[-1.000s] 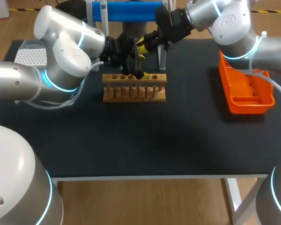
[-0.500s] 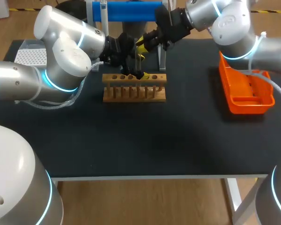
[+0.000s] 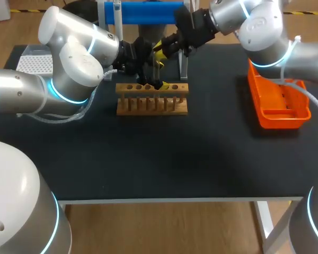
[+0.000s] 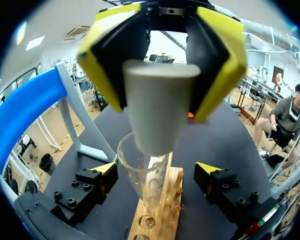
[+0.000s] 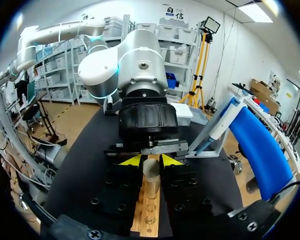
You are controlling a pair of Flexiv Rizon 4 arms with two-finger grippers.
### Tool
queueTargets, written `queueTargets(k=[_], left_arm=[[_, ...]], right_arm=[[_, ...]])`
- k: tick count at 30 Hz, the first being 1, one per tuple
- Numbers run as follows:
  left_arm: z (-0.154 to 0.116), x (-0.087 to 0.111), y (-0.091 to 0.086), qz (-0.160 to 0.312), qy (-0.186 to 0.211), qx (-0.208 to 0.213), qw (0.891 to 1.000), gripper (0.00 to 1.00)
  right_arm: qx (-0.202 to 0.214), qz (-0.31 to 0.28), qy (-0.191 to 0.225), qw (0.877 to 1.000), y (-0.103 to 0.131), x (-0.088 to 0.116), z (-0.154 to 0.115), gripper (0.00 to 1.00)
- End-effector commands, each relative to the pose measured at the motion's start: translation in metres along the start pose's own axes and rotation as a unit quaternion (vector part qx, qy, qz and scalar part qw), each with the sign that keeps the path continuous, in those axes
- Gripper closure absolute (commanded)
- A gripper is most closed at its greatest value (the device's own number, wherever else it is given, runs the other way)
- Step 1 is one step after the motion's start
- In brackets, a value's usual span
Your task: Invert the test tube, pick up the pipette, mount the tip to pipette, aspirate from beaker and dispense into the tube, eject the tip, return the pipette, and cap with the stopper.
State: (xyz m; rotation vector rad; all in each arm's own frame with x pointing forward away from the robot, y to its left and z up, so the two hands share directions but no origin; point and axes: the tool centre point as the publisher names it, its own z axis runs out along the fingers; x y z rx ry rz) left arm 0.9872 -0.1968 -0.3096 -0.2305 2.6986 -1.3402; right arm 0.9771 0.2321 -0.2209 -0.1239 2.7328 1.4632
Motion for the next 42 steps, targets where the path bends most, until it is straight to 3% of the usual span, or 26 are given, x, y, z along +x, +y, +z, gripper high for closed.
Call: queueTargets(k=[1,19,42], left_arm=[[-0.0003,-0.0005,-0.0003,0.000,0.002,-0.001,1.000,0.00],[-0.0003,-0.0005,-0.0003,0.000,0.002,-0.001,1.000,0.00],[-0.0003,-0.0005,-0.0003,0.000,0.002,-0.001,1.000,0.00]], right_arm=[[0.001,0.001,0.002,1.000,-0.0005,-0.0004,0.0025,1.00],[0.006,0.007,0.006,1.000,-0.0066,0.0034,0.0052,1.00],[-0.006,0.000,-0.002,1.000,0.0022,0.0006,-0.0006,1.00]])
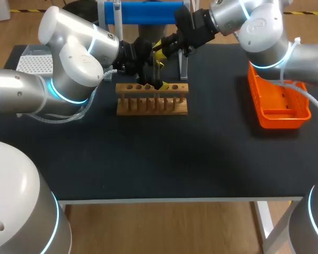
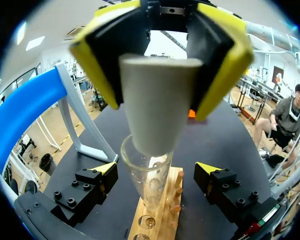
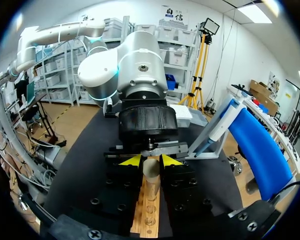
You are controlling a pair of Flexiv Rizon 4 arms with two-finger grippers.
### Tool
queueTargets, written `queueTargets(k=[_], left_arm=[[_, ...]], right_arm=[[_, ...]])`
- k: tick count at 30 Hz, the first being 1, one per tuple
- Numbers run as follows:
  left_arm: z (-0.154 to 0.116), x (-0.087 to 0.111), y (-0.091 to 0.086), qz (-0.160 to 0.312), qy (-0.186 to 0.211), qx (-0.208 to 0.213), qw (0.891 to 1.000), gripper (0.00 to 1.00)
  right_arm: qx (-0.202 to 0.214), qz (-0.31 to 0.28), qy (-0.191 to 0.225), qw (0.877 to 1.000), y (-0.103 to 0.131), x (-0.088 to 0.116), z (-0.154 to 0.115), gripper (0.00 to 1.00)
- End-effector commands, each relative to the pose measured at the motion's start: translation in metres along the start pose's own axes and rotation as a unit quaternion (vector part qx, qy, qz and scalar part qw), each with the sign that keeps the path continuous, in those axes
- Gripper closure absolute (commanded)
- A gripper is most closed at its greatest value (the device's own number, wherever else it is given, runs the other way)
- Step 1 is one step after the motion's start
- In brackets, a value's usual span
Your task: Invert the test tube, pick up the pipette, mount the tip to pipette, aspirate from beaker and dispense into the tube, eject the tip, return the pipette, and cap with the stopper.
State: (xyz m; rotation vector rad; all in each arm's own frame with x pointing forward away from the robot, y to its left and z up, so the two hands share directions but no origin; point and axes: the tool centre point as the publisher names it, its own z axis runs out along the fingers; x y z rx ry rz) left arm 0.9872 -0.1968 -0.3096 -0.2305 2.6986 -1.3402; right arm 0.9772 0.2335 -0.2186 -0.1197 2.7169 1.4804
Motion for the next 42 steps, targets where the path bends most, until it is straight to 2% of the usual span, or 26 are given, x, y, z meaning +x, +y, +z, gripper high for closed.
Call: queueTargets(k=[1,20,42], left_arm=[[-0.0003,-0.0005,-0.0003,0.000,0.002,-0.001,1.000,0.00],[-0.0003,-0.0005,-0.0003,0.000,0.002,-0.001,1.000,0.00],[-0.0003,-0.0005,-0.0003,0.000,0.002,-0.001,1.000,0.00]], right_arm=[[0.002,0.000,0.003,1.000,-0.0011,0.0013,-0.0004,1.00],[0.009,0.007,0.007,1.000,-0.0092,0.0029,0.0036,1.00],[-0.007,0.003,0.000,1.000,-0.0004,-0.0025,0.0012,1.00]])
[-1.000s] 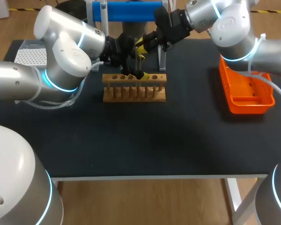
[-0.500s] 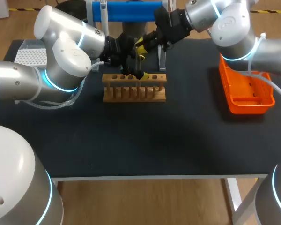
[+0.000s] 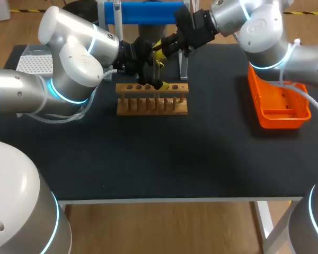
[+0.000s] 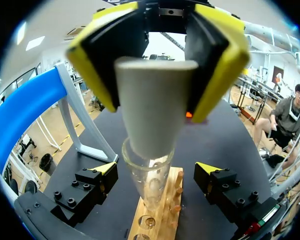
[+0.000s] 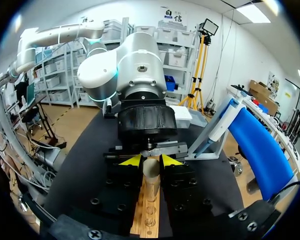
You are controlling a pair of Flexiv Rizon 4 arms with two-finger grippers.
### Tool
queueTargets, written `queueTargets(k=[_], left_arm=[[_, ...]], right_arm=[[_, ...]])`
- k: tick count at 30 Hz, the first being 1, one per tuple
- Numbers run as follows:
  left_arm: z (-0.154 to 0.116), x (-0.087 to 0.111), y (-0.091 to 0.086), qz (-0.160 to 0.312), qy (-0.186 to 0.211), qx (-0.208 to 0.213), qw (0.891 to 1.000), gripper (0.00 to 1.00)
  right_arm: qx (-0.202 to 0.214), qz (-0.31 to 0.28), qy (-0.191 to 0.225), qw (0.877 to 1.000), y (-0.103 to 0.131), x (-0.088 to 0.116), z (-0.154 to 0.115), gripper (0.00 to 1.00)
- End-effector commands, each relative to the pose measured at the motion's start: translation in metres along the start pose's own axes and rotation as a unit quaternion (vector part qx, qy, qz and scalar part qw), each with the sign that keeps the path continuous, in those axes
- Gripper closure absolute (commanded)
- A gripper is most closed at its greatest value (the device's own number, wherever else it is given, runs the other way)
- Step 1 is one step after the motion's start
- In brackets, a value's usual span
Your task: Invert the test tube, pick up the pipette, mount the tip to pipette, aspirate from beaker and dispense into the tube, eject the tip, return the pipette, and cap with the stopper.
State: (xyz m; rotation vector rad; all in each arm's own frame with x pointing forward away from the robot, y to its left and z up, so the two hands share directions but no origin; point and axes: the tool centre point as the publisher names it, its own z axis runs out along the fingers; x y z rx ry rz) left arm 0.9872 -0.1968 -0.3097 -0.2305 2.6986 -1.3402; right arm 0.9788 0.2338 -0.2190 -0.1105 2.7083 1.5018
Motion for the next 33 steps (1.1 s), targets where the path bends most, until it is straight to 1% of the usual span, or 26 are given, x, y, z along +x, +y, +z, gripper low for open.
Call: queueTargets(k=[1,29,30,31,32,33], left_arm=[[0.000,-0.001,0.000,0.000,0.002,-0.001,1.000,0.00],[0.000,-0.001,0.000,0.000,0.002,-0.001,1.000,0.00],[0.000,-0.001,0.000,0.000,0.002,-0.001,1.000,0.00],[0.000,-0.001,0.000,0.000,0.002,-0.001,1.000,0.00],[0.000,-0.001,0.000,0.000,0.002,-0.001,1.000,0.00],[0.000,-0.001,0.000,0.000,0.002,-0.001,1.000,0.00]], right_arm=[[0.002,-0.001,0.000,1.000,0.000,-0.001,0.001,1.00],[0.033,0.013,0.013,0.999,-0.025,0.005,0.012,1.00],[0.034,0.013,0.013,0.999,-0.026,0.006,0.012,0.96],[0.035,0.013,0.013,0.999,-0.027,0.006,0.013,0.71],[0.036,0.014,0.013,0.999,-0.028,0.007,0.012,0.53],[0.035,0.015,0.011,0.999,-0.029,0.007,0.012,0.20]])
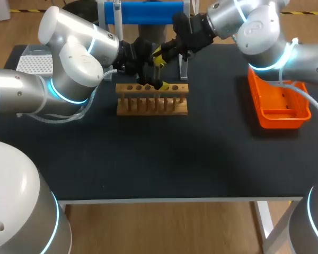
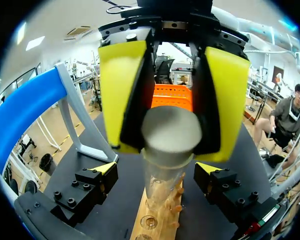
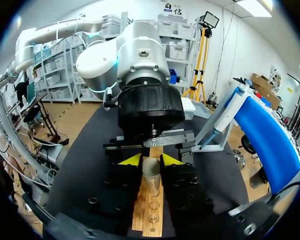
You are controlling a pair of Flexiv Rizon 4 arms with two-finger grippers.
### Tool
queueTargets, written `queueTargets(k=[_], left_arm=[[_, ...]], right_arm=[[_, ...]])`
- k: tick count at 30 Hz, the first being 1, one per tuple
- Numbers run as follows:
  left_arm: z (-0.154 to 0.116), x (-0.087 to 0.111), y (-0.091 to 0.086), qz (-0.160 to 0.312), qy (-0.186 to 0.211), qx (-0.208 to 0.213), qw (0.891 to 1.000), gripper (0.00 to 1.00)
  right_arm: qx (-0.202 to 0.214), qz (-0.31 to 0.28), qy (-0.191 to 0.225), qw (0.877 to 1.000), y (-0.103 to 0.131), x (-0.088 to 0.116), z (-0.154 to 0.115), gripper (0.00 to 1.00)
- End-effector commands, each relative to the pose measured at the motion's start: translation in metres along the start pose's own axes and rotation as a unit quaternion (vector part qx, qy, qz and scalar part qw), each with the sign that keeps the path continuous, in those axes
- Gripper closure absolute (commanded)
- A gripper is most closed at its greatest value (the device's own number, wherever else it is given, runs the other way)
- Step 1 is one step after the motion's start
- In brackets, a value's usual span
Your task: Invert the test tube, pick up the pipette, mount the tip to pipette, aspirate from beaker and dispense into the tube, eject the tip, return the pipette, and cap with the stopper.
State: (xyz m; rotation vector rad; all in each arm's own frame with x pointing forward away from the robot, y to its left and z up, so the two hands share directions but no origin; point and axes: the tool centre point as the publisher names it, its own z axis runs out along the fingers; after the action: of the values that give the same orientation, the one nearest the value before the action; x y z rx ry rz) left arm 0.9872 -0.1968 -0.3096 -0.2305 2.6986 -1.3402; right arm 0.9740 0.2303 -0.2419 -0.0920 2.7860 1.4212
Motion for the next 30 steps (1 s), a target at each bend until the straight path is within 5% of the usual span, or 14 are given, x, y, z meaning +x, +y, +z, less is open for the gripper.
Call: queueTargets(k=[1,20,28,29,30], left_arm=[[0.000,-0.001,0.000,0.000,0.002,-0.001,1.000,0.00],[0.000,-0.001,0.000,0.000,0.002,-0.001,1.000,0.00],[0.000,-0.001,0.000,0.000,0.002,-0.001,1.000,0.00],[0.000,-0.001,0.000,0.000,0.002,-0.001,1.000,0.00],[0.000,-0.001,0.000,0.000,0.002,-0.001,1.000,0.00]], right_arm=[[-0.002,0.002,-0.003,1.000,-0.009,0.001,0.002,0.00],[-0.181,-0.050,-0.019,0.982,-0.005,0.013,-0.034,0.00],[-0.241,-0.036,0.011,0.970,0.006,0.013,-0.035,0.00],[-0.246,-0.033,0.014,0.969,0.007,0.013,-0.035,0.04],[-0.253,-0.030,0.016,0.967,0.008,0.013,-0.034,0.25]])
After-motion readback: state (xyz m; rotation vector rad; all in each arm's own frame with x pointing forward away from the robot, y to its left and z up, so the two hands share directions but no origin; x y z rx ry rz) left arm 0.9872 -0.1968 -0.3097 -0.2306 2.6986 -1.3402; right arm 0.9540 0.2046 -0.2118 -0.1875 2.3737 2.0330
